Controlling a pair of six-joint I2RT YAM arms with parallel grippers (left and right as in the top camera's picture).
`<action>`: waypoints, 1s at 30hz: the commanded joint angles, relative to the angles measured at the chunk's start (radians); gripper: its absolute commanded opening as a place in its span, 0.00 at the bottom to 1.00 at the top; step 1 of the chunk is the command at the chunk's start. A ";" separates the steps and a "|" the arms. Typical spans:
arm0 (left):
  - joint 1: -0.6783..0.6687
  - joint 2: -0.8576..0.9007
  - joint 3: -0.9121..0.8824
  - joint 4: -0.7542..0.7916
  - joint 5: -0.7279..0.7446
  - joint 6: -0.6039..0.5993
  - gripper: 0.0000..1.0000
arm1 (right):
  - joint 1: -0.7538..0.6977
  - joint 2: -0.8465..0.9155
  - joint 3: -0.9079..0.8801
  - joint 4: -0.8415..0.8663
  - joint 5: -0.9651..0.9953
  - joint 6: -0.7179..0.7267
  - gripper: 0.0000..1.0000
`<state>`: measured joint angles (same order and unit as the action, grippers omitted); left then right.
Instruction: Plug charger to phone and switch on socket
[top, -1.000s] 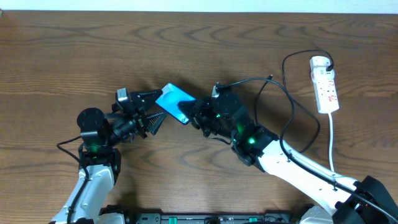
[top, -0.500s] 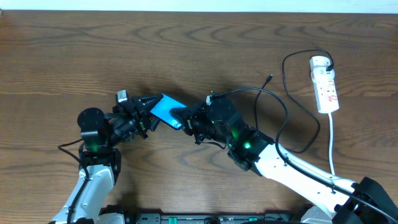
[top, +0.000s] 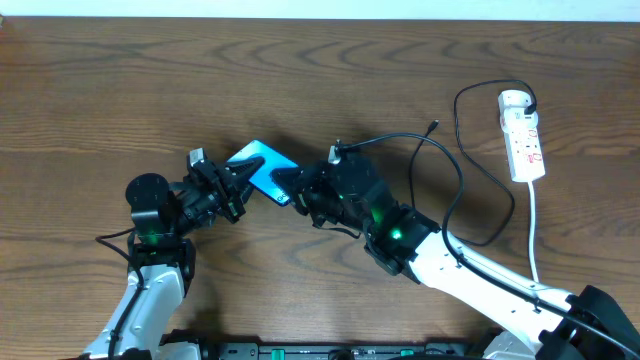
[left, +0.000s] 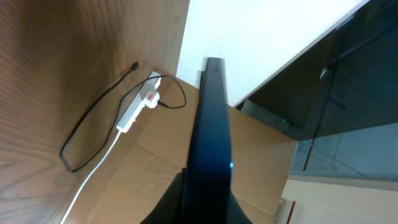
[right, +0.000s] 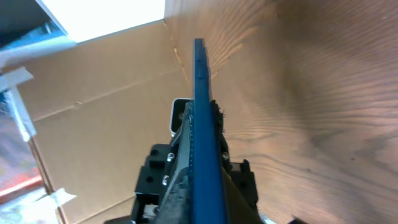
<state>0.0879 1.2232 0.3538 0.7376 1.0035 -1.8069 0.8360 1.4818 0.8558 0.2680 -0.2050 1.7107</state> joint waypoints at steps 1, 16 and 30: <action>-0.001 -0.006 0.018 0.012 -0.018 -0.032 0.08 | 0.019 -0.002 -0.002 -0.029 -0.011 -0.043 0.22; 0.000 -0.002 0.017 -0.098 -0.029 0.322 0.08 | -0.064 -0.002 -0.002 -0.420 0.622 -0.827 0.72; 0.000 -0.002 0.017 -0.353 -0.063 0.378 0.08 | -0.097 -0.002 -0.002 -0.586 0.657 -0.881 0.99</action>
<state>0.0845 1.2343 0.3504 0.3767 0.9363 -1.4525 0.7418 1.4738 0.8585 -0.3252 0.4034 0.8497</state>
